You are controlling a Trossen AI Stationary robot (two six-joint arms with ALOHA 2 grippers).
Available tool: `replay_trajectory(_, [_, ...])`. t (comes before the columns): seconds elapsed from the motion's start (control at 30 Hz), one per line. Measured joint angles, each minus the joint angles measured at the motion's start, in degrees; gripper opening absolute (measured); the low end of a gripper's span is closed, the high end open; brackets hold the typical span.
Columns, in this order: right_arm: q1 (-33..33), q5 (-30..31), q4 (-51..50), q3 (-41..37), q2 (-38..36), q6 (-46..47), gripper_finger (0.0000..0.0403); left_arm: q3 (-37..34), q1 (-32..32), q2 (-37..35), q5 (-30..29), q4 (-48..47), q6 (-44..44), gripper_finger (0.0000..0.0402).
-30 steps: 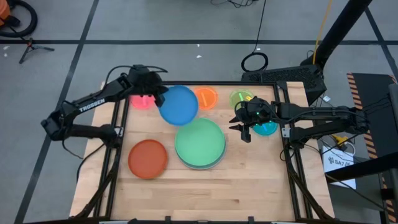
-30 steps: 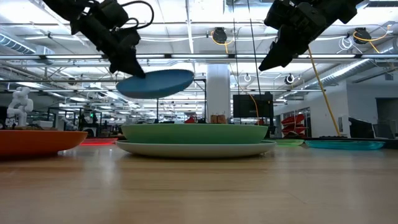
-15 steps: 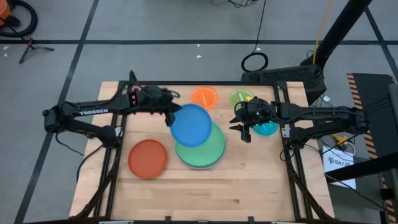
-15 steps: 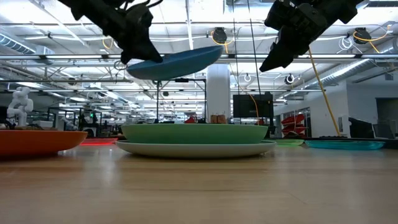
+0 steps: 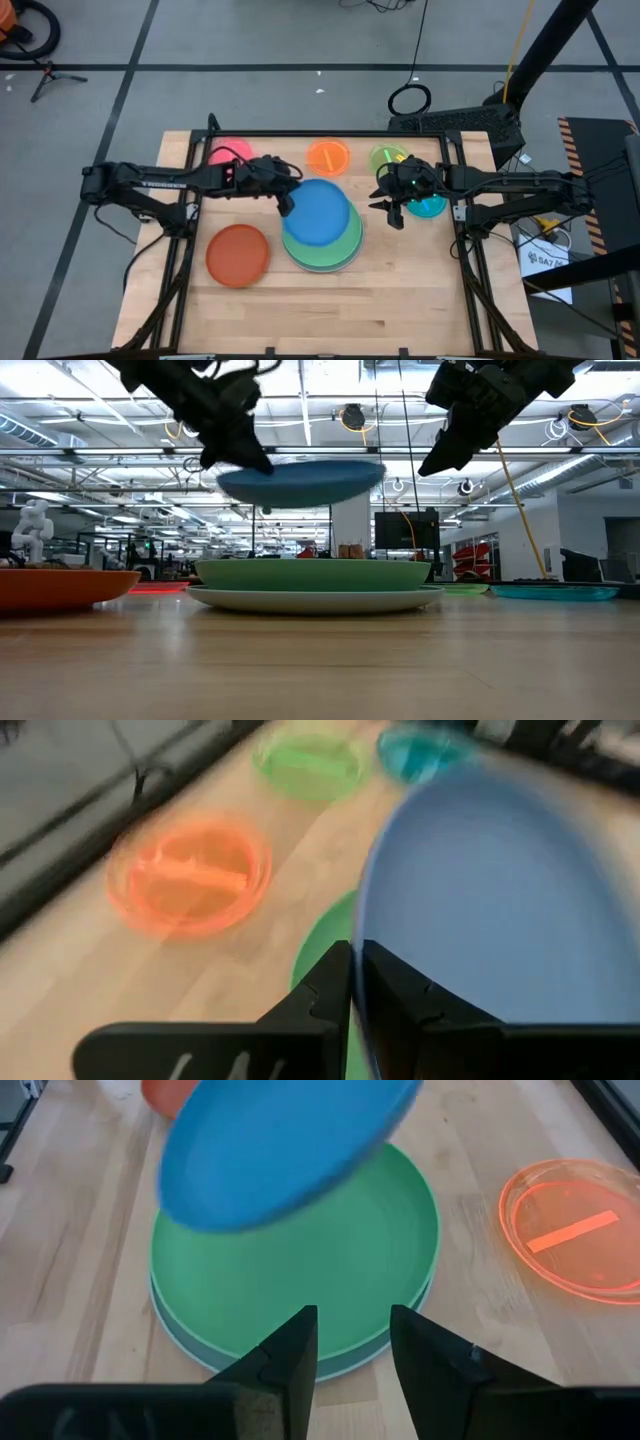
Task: Stack plastic plates
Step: Stack the dark blue plate on top of the green plate
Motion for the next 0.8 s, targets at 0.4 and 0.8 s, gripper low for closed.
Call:
replay_trajectory(0.4, [0.0, -0.12, -0.3, 0.04, -0.01, 0.0, 0.0121, 0.03, -0.01, 8.87, -0.02, 4.57, -2.19, 0.0031])
replay_trajectory(0.8, [0.0, -0.12, -0.33, 0.04, -0.01, -0.13, 0.0121, 0.07, -0.54, 12.34, -1.04, 6.53, -3.64, 0.0031])
